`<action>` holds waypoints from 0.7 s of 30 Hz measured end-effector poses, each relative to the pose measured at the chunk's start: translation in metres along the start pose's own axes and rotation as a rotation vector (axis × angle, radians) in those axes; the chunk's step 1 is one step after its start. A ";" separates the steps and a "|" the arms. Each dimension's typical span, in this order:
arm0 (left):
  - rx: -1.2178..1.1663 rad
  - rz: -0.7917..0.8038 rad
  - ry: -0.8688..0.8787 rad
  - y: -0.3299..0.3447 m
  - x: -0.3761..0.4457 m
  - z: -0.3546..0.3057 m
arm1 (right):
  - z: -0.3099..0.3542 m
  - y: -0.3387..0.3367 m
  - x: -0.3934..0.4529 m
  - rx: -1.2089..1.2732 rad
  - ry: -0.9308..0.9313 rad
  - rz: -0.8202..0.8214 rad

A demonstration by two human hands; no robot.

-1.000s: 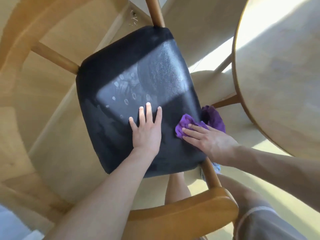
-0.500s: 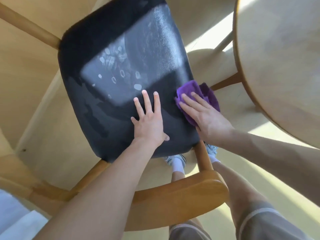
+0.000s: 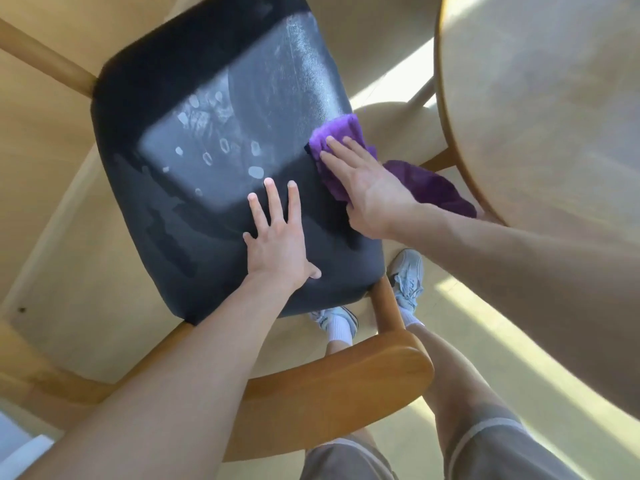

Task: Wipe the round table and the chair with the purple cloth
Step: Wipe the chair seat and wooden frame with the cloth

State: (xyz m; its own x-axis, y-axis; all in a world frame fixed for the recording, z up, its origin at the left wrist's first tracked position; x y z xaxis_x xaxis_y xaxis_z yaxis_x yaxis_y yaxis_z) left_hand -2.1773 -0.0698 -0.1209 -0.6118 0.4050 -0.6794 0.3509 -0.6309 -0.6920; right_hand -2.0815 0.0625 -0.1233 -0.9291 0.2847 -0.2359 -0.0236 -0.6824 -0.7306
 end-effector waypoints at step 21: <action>0.056 0.012 0.162 0.024 -0.032 -0.005 | 0.004 0.046 -0.095 0.251 0.112 -0.072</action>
State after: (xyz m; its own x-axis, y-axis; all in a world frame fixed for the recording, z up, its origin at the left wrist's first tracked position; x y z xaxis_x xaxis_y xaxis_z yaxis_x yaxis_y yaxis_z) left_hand -2.1461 -0.0948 -0.1171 -0.4837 0.4955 -0.7215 0.3146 -0.6708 -0.6716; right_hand -1.9954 0.0017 -0.1316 -0.8757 0.4015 -0.2684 -0.1917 -0.7990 -0.5699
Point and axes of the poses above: each hand's wrist, its own x-axis towards the middle knuckle, its own y-axis out of the palm, z = x × y, the point moved 5 cm from there along x, towards the middle knuckle, and after that the axes turned 15 degrees about -y, right-handed, at the moved point
